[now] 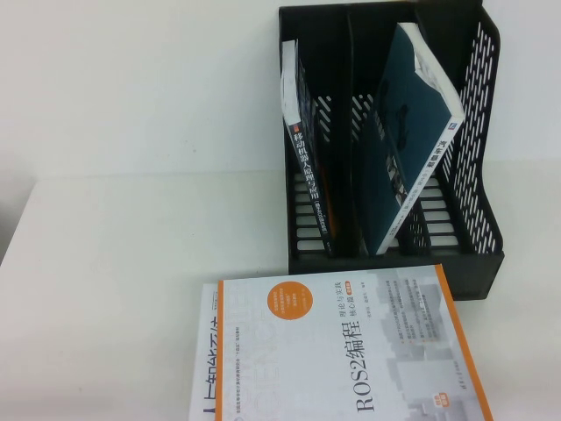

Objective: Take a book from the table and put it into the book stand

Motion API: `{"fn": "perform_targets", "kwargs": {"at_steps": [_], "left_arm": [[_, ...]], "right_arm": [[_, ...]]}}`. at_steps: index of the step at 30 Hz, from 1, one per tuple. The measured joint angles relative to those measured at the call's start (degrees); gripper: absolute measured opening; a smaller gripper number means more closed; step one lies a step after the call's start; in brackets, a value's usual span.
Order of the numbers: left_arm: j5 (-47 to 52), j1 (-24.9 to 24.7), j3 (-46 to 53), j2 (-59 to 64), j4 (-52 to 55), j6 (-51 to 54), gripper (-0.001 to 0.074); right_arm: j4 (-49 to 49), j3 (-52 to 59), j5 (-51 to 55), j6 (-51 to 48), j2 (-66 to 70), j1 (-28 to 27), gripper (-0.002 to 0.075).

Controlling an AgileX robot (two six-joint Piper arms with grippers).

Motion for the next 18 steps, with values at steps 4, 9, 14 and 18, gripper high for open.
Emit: {"fn": "perform_targets", "kwargs": {"at_steps": [4,9,14,18], "left_arm": [[-2.5,0.9,4.8,-5.1,-0.2,0.0,-0.0001],[-0.1,0.9,4.8,-6.0,-0.2,0.0,-0.0001],[5.5,0.9,4.8,-6.0,-1.3,0.0,-0.0001],[7.0,0.9,4.7,-6.0,-3.4,0.0,-0.0001]], "right_arm": [[0.0,0.0,0.0,0.0,0.0,0.0,-0.0002],[0.0,0.0,0.0,0.0,0.0,0.0,-0.0002],[0.0,0.0,0.0,0.0,0.0,0.0,-0.0002],[0.0,0.0,0.0,0.0,0.0,0.0,-0.0002]]}}
